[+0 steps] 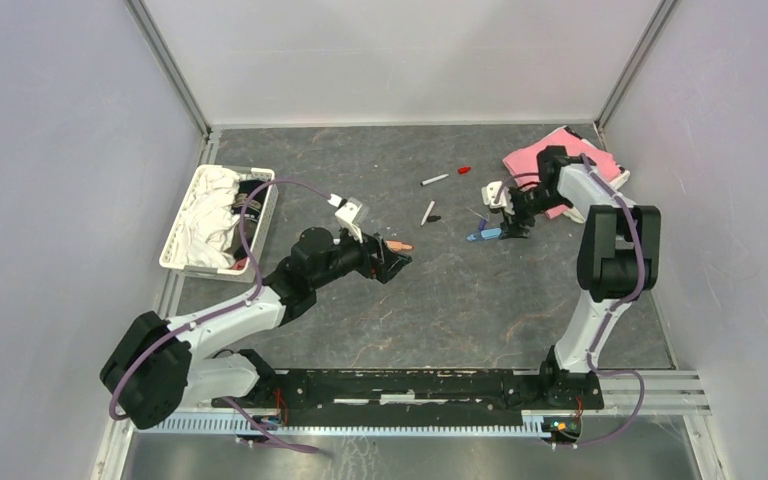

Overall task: Insert the pens into the pen caps
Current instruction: Pick up the pen from the center of the board.

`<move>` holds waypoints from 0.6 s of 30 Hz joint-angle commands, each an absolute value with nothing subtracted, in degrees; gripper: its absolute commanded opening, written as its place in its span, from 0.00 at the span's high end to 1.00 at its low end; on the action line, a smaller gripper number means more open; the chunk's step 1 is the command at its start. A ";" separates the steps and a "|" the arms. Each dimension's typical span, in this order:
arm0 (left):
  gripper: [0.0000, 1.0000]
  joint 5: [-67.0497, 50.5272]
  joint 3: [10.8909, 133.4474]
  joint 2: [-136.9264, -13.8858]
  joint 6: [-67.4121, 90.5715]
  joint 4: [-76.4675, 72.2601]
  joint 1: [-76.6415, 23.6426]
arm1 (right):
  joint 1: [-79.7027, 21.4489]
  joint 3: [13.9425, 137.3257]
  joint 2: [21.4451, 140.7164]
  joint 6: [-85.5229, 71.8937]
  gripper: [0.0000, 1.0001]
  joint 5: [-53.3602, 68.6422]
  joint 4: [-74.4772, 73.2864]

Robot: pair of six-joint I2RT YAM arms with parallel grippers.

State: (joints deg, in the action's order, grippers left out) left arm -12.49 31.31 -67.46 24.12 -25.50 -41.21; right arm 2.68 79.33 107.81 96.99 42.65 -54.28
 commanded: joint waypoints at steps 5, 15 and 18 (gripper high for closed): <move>0.10 -11.89 29.48 -65.42 25.74 -28.03 -40.96 | -3.23 83.32 113.09 94.42 0.29 36.31 -58.14; 0.10 -11.30 28.67 -63.00 24.51 -26.50 -40.96 | -4.74 86.75 117.64 87.95 0.38 31.19 -57.57; 0.10 -11.05 28.47 -62.42 24.18 -26.33 -40.96 | -4.68 86.41 117.54 87.19 0.40 30.81 -57.26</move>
